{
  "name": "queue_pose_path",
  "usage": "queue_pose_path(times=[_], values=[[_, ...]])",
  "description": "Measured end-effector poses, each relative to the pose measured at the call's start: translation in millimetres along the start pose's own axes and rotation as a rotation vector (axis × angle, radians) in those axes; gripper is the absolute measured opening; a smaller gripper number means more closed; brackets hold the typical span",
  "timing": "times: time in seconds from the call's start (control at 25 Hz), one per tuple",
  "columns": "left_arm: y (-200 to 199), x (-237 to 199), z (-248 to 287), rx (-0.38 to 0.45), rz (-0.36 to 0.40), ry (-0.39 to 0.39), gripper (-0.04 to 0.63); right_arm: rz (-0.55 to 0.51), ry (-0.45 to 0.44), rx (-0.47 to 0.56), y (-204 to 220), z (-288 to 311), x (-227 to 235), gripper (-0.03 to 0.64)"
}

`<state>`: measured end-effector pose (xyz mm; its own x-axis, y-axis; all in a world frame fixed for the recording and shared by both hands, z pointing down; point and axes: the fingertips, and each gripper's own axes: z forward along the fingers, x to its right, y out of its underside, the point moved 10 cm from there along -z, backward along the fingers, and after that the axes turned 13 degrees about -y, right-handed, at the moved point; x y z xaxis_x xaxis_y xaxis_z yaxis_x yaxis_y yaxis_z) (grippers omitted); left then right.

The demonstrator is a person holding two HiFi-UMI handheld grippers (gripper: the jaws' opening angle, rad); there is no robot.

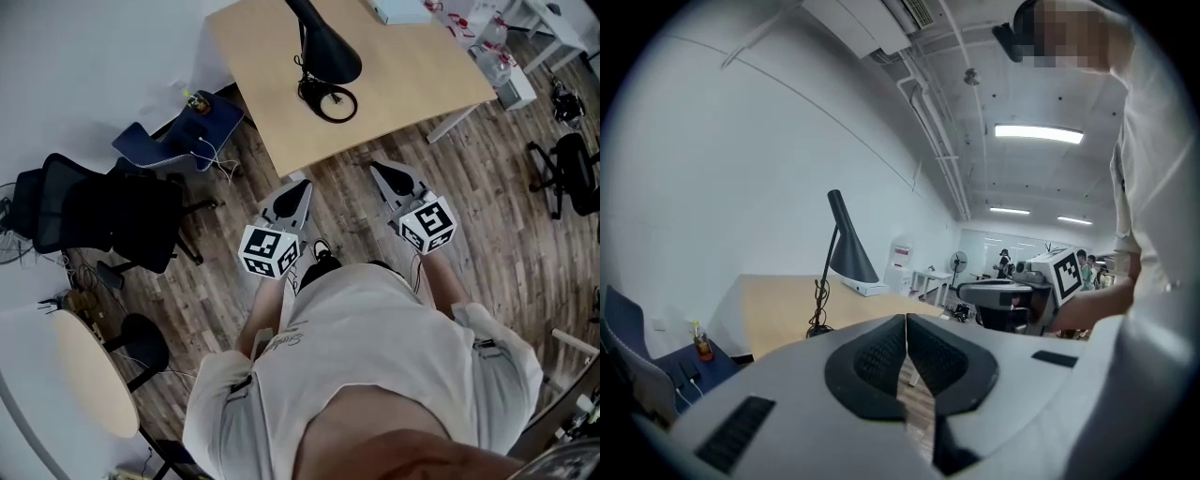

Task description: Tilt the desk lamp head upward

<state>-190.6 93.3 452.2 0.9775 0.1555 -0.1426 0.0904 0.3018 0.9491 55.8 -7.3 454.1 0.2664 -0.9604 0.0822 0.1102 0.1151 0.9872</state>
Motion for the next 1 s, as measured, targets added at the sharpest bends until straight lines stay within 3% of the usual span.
queue_pose_path(times=[0.24, 0.52, 1.0], values=[[-8.8, -51.8, 26.2, 0.005, 0.035, 0.060, 0.015, -0.011, 0.086, 0.016, -9.4, 45.6, 7.5, -0.006], [6.4, -84.9, 57.7, -0.050, -0.003, 0.110, 0.015, 0.045, 0.148, -0.065, 3.7, 64.7, 12.9, -0.006], [-1.5, -79.4, 113.1, -0.101, 0.037, 0.108, 0.015, 0.045, 0.183, -0.070, 5.5, 66.2, 75.3, -0.005]])
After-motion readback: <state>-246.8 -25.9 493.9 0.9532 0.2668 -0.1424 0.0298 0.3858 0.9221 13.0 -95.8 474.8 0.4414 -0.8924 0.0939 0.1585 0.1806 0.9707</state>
